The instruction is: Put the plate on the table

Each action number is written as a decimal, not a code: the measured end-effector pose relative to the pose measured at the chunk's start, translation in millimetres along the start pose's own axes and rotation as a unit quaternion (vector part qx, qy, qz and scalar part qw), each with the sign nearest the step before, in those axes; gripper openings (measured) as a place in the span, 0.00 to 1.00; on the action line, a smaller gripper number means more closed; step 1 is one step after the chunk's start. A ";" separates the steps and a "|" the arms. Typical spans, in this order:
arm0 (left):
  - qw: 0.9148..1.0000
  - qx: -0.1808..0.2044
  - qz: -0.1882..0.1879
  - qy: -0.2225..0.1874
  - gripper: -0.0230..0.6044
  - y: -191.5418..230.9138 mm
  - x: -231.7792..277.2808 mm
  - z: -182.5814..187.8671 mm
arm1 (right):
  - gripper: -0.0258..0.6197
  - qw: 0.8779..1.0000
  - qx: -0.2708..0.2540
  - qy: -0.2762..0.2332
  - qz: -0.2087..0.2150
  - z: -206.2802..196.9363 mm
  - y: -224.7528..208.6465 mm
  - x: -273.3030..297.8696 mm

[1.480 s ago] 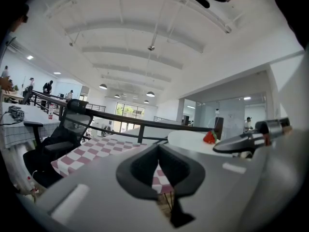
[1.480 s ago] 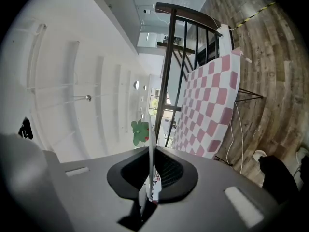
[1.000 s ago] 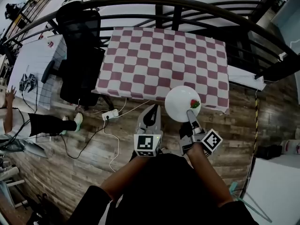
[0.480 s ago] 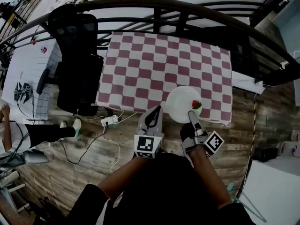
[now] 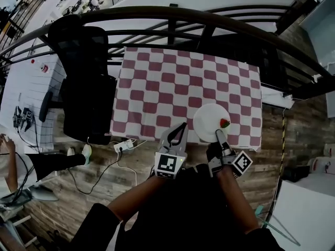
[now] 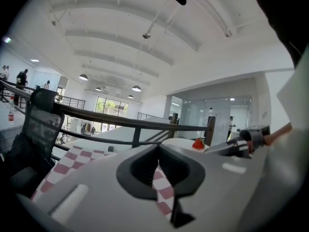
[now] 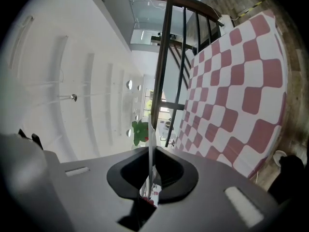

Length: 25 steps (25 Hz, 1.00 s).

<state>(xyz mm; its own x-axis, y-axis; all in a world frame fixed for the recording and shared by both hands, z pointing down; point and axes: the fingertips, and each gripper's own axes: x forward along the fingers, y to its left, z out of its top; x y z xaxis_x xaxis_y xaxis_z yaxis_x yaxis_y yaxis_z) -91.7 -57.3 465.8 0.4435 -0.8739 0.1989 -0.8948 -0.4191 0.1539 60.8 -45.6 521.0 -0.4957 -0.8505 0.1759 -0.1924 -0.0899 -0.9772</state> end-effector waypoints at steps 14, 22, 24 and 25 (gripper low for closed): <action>0.999 -0.041 0.014 0.017 0.05 51.1 50.5 5.1 | 0.06 0.999 -0.008 0.024 0.037 13.7 6.7 88.3; 0.998 -0.035 0.047 0.032 0.05 81.0 89.4 0.2 | 0.06 0.998 -0.020 0.051 0.004 29.9 -37.0 146.4; 0.998 -0.036 0.050 0.032 0.05 82.4 101.2 0.1 | 0.06 0.998 -0.023 0.058 0.006 33.6 -42.6 160.9; 0.998 -0.034 0.049 0.032 0.05 82.0 106.7 -0.5 | 0.06 0.998 -0.026 0.062 0.007 34.5 -44.8 167.4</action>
<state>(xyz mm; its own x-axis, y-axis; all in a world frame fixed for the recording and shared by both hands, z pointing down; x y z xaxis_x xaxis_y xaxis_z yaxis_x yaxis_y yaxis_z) -117.7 -184.7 500.1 0.3592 -0.8910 0.2777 -0.9291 -0.3133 0.1965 15.7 -201.8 590.1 -0.5997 -0.7802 0.1780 -0.2263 -0.0480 -0.9729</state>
